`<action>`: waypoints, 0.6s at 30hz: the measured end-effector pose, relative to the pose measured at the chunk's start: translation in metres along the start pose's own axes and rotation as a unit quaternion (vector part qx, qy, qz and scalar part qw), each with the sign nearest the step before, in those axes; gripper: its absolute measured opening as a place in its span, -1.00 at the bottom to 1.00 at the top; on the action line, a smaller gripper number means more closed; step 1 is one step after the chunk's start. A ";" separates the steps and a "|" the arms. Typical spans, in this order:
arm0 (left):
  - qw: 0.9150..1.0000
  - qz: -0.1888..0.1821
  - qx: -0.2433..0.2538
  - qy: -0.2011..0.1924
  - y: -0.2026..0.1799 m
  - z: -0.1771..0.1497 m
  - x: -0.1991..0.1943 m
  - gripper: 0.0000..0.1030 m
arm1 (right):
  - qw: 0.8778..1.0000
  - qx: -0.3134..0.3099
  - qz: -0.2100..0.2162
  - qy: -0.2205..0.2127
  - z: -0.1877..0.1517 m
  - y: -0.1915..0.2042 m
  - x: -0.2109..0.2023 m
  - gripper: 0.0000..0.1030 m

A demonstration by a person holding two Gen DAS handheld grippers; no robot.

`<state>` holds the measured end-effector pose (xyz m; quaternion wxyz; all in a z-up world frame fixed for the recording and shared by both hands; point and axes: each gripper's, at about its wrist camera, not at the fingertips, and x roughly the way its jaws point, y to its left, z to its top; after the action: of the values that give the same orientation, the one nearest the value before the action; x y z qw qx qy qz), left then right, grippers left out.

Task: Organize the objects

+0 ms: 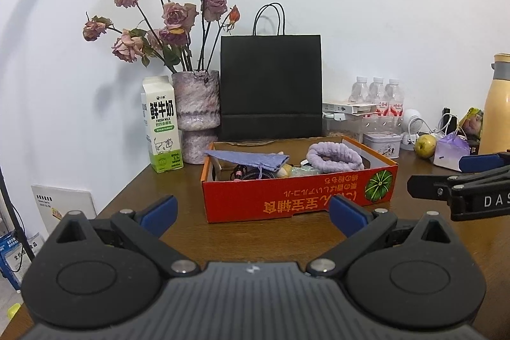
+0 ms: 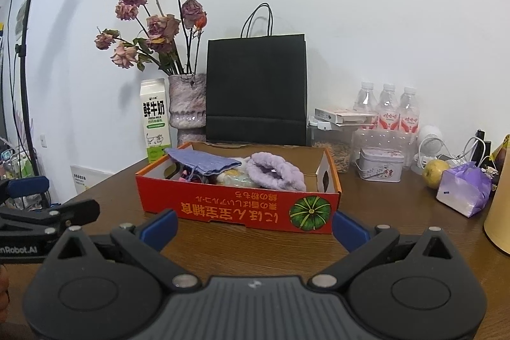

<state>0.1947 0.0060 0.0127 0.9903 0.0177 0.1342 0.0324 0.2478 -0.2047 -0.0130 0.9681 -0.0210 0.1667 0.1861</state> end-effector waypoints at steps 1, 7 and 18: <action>1.000 0.000 -0.001 0.001 0.000 0.000 0.000 1.00 | 1.000 0.000 0.000 0.000 0.000 0.000 0.000 1.00; 1.000 -0.001 0.003 0.002 -0.001 -0.002 -0.002 1.00 | 1.000 -0.001 -0.002 0.002 -0.001 0.000 0.002 1.00; 1.000 -0.006 0.003 0.004 -0.001 -0.004 -0.002 1.00 | 1.000 -0.001 -0.002 0.004 -0.001 0.000 0.004 1.00</action>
<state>0.1915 0.0051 0.0098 0.9899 0.0197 0.1379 0.0257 0.2505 -0.2032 -0.0151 0.9677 -0.0233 0.1700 0.1846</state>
